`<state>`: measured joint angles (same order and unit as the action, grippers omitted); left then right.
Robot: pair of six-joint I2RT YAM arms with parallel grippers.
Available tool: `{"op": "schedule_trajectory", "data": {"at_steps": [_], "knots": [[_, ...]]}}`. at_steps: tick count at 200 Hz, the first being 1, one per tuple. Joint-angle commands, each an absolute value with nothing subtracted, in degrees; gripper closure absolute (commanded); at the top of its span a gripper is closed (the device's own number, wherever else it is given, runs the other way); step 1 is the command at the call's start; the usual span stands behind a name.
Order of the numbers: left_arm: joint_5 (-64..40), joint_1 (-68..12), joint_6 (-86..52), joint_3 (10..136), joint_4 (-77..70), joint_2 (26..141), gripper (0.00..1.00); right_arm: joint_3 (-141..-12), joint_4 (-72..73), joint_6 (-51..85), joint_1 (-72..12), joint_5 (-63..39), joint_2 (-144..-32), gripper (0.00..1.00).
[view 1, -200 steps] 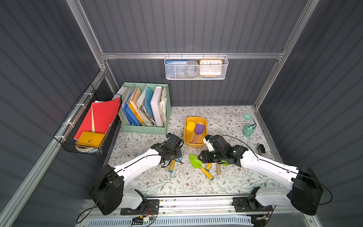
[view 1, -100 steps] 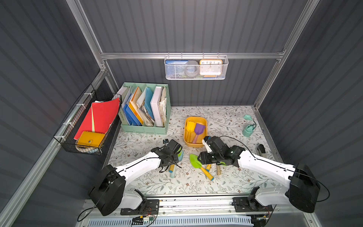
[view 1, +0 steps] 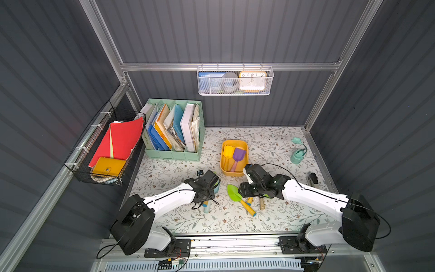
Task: Put the shovel into the storage box
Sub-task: Pick up the shovel from the center of the board.
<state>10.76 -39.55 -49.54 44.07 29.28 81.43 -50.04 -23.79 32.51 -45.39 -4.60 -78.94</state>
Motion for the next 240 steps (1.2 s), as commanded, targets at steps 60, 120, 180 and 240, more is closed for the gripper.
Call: {"op": "schedule_trajectory", "data": {"at_steps": [60,120,180,240], "knots": [[10.71,-40.43,-49.99,43.81,29.4,83.28,0.69,-50.65,-24.44,33.22,-45.44,-2.65,-79.08,0.46],[11.6,-40.51,-49.99,45.91,31.76,80.36,0.81,-49.84,-23.73,33.66,-45.36,-2.49,-79.01,0.46],[11.69,-40.57,-48.65,49.19,33.1,78.3,0.89,-49.66,-23.69,33.76,-45.18,-1.87,-78.4,0.46],[11.6,-40.87,-46.96,54.8,32.72,79.43,0.91,-49.26,-24.78,33.42,-44.02,-0.75,-76.42,0.46]]}}
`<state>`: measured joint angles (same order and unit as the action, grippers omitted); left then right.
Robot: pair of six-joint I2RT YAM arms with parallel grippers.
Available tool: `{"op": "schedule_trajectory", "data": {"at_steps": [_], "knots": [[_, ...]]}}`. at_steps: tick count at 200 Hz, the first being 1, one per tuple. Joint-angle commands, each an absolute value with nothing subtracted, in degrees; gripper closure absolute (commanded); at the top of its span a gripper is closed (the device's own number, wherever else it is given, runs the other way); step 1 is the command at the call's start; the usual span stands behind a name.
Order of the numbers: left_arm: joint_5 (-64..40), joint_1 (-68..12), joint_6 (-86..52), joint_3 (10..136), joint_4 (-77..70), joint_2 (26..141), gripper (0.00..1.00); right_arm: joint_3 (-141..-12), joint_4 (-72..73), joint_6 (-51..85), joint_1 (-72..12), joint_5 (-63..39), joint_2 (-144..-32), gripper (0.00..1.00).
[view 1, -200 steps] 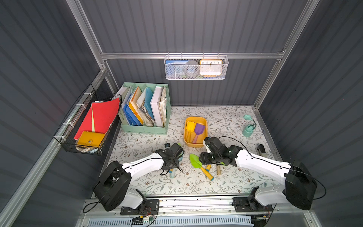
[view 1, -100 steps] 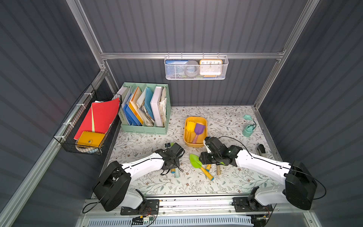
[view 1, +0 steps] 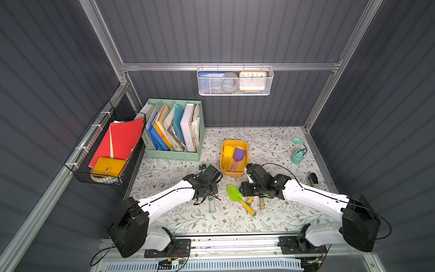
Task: Put the shovel into the storage box
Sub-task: Pick up the shovel from the center of the board.
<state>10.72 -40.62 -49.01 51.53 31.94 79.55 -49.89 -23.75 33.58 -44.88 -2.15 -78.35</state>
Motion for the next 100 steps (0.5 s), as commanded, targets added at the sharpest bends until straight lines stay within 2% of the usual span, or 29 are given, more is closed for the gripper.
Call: {"op": "schedule_trajectory", "data": {"at_steps": [1,100], "knots": [[11.6,-40.87,-46.86,54.95,32.71,79.49,0.91,-49.24,-24.78,33.41,-44.02,-0.73,-76.35,0.46],[10.9,-40.69,-40.21,70.66,29.84,92.88,0.91,-46.21,-27.39,33.75,-38.92,1.06,-69.8,0.46]]}}
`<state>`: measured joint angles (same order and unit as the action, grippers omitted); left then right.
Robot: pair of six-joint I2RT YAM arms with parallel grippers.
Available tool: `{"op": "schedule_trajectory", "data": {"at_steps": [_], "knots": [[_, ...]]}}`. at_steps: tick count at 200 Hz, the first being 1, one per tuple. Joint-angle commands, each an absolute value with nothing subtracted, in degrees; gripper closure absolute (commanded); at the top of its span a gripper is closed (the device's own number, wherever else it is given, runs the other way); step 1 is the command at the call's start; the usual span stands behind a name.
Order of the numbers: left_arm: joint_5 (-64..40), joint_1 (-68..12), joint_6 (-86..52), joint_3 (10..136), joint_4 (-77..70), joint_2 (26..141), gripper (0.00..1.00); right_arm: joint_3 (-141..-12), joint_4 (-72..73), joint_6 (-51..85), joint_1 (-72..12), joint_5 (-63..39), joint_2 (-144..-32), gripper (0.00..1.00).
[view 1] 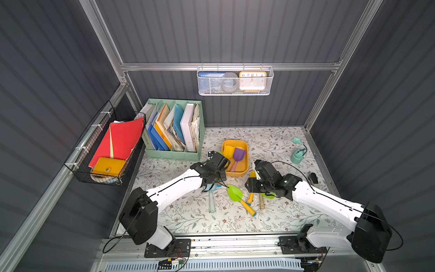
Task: Put the shovel into the storage box
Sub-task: Pick up the shovel from the center of the board, then place the shovel in the storage box.
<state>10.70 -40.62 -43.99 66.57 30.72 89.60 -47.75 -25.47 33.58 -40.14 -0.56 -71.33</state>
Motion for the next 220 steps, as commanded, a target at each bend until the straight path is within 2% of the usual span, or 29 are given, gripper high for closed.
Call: {"op": "schedule_trajectory", "data": {"at_steps": [1,129,199,220], "knots": [[10.86,-40.69,-40.1,70.84,29.82,93.11,0.91,-46.17,-27.41,33.79,-38.84,1.1,-69.79,0.46],[7.82,-36.94,-33.27,93.58,27.32,115.2,0.92,-44.82,-26.39,35.13,-36.26,0.25,-70.27,0.46],[6.94,-36.04,-33.96,93.65,25.41,118.48,0.93,-45.51,-26.46,34.8,-35.95,0.26,-71.1,0.46],[5.94,-36.03,-34.21,93.04,25.34,117.83,0.9,-45.68,-26.37,34.72,-35.92,0.18,-71.29,0.46]]}}
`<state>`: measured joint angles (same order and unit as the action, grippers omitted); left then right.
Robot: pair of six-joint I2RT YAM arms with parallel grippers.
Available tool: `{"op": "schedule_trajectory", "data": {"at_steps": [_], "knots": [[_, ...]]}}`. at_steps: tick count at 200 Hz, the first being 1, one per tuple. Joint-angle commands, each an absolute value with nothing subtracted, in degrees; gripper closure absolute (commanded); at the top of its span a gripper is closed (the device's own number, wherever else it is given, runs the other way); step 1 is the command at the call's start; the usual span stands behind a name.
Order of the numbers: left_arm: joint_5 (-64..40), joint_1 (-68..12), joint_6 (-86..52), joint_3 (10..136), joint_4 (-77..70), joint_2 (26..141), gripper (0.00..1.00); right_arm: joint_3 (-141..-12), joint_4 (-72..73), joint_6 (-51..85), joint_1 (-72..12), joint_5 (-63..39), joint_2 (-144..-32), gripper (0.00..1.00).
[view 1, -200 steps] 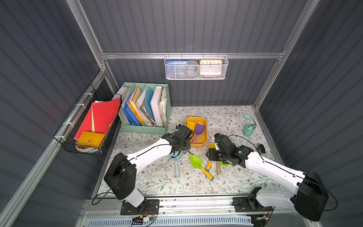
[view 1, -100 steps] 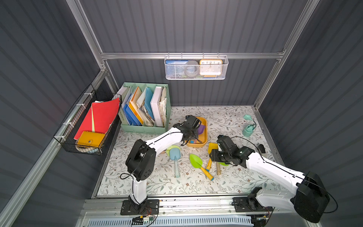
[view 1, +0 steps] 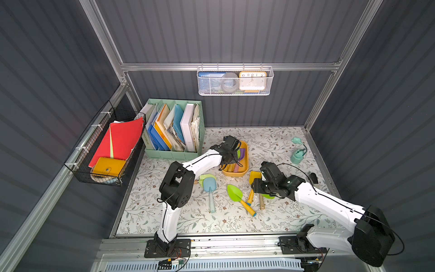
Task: Put the shovel into the storage box
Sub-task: Place the shovel in the storage box.
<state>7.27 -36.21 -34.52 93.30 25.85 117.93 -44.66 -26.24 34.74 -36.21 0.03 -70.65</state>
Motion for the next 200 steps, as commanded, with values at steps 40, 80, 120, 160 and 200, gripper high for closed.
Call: {"op": "schedule_trajectory", "data": {"at_steps": [40,80,120,160,200], "knots": [[5.9,-36.04,-34.2,91.77,25.15,116.96,0.76,-47.42,-26.98,34.5,-35.31,-1.1,-72.62,0.45],[4.69,-36.04,-34.32,92.86,25.66,119.34,0.74,-49.01,-27.8,34.01,-34.63,-1.15,-73.85,0.45],[6.0,-36.04,-34.35,91.48,25.39,116.92,0.69,-50.34,-29.92,34.66,-33.83,-0.96,-75.29,0.43],[6.14,-36.04,-33.64,87.44,23.91,112.11,0.62,-51.8,-32.45,36.16,-33.81,-3.17,-76.68,0.44],[4.63,-36.12,-33.6,83.41,22.6,107.86,0.5,-52.56,-35.14,37.66,-34.01,-3.65,-77.26,0.43]]}}
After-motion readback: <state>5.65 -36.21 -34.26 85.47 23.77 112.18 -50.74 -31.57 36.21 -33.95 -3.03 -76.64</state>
